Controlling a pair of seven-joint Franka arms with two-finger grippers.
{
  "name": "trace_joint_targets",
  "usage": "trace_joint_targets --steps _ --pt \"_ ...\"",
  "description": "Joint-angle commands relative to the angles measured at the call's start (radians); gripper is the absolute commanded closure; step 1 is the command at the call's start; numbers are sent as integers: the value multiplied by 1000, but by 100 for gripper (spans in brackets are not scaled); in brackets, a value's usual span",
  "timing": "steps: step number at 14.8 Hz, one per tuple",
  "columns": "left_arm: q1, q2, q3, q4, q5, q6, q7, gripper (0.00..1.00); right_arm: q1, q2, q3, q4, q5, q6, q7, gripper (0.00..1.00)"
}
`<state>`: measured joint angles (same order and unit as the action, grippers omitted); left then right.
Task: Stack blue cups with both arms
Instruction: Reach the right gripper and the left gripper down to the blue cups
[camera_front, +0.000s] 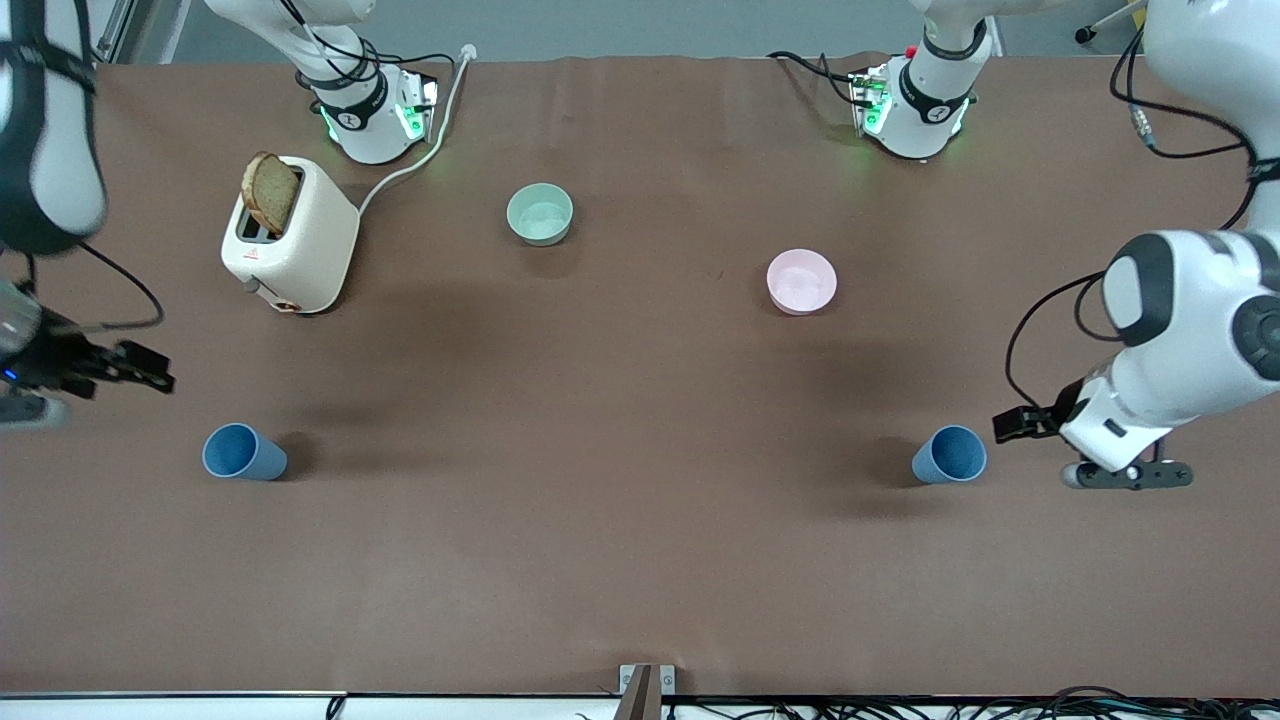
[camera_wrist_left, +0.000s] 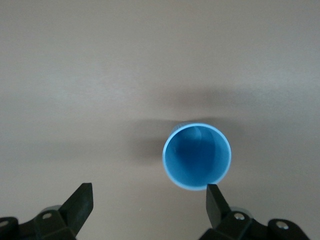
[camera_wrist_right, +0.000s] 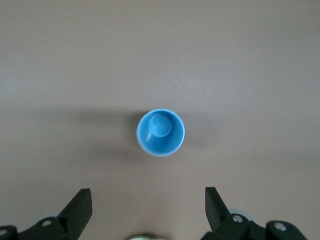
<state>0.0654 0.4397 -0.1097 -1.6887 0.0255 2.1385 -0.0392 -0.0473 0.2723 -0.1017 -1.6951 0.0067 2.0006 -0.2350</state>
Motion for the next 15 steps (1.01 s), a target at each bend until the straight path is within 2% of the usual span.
trace_joint_targets --steps 1,4,7,10,12,14,15 --pt "-4 33 -4 -5 -1 24 -1 13 -16 91 -1 5 -16 79 -70 0" --pt "-9 79 -4 -3 -1 38 -1 34 -66 178 2 0 -2 168 -127 0" --pt "-9 109 -5 0 -2 49 -1 54 -63 215 2 -46 30 266 -125 1" --pt "-9 126 -5 3 -6 52 -1 82 -59 216 2 -122 41 374 -125 1" --pt "-6 131 -15 3 -19 51 2 100 -60 234 4 -130 42 414 -124 14" --pt "2 120 -42 7 -27 43 4 100 -57 242 4 -130 45 426 -122 42" --pt "5 120 -71 18 -50 38 -11 100 -56 255 4 -132 53 447 -122 62"
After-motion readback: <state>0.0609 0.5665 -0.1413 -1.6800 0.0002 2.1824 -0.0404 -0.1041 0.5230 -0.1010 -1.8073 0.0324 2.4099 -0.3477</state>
